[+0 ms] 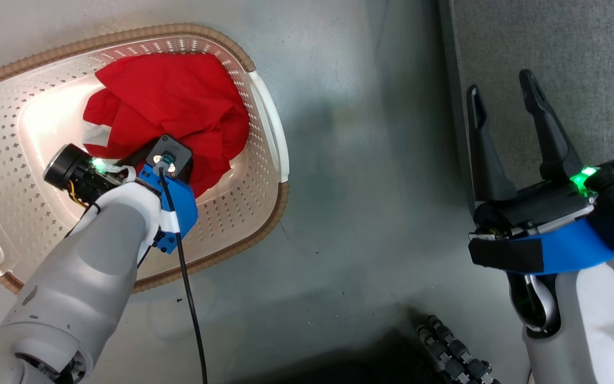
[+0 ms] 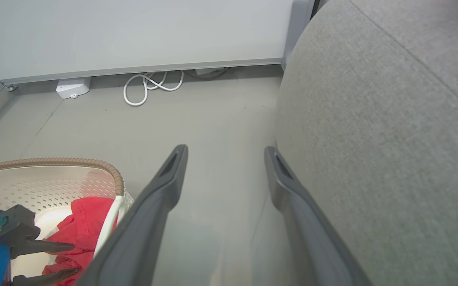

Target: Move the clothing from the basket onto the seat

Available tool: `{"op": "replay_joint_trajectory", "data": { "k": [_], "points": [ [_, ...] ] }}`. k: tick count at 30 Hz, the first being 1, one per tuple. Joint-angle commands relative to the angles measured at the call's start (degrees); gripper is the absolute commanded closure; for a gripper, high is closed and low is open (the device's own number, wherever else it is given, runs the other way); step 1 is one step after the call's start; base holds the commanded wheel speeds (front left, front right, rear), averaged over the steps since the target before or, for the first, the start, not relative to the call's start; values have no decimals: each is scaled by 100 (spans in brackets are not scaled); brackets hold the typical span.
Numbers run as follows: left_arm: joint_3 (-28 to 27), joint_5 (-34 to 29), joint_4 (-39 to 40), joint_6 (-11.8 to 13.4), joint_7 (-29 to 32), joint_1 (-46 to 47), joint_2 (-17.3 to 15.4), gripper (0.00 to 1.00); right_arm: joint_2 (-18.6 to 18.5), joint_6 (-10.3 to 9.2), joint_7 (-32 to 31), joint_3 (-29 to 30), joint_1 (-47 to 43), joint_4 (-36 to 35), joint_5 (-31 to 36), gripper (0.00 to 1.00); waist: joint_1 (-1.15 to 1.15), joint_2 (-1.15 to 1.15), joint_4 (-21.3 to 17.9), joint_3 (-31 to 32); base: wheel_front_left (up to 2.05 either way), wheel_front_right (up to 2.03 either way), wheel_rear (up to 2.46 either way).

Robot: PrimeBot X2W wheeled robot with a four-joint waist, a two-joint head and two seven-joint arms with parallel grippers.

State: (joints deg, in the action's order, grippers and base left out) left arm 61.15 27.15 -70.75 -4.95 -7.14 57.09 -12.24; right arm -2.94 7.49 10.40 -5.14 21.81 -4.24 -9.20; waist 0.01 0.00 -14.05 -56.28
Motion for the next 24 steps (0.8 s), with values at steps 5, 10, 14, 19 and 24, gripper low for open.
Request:
{"op": "replay_joint_trajectory", "data": {
  "k": [5, 10, 14, 19, 24],
  "points": [
    [15, 48, -138, 87, 183, 173, 44, 0, 8, 1, -12, 22, -211, -124, -56, 0, -1, 0, -24, -33, 0, 0, 0],
    [-58, 147, -212, 236, 312, 226, 74, 0, 8, 1, -52, 69, -358, -244, -40, 0, -1, 0, -35, -50, 0, 0, 0],
    [-46, 197, -223, 127, 240, 290, 132, 0, 8, 1, -57, 88, -469, -324, -64, 0, -1, 0, -38, -62, 0, 0, 0],
    [9, 204, -244, 3, 284, 335, 191, 100, 9, 1, -89, 86, -500, -379, -79, 0, -1, 0, -34, -65, 0, 0, 0],
    [62, 230, -264, -57, 280, 345, 184, 100, 9, 1, -97, 93, -497, -404, -76, 0, -1, 0, -33, -59, 0, 0, 0]
  ]
}}
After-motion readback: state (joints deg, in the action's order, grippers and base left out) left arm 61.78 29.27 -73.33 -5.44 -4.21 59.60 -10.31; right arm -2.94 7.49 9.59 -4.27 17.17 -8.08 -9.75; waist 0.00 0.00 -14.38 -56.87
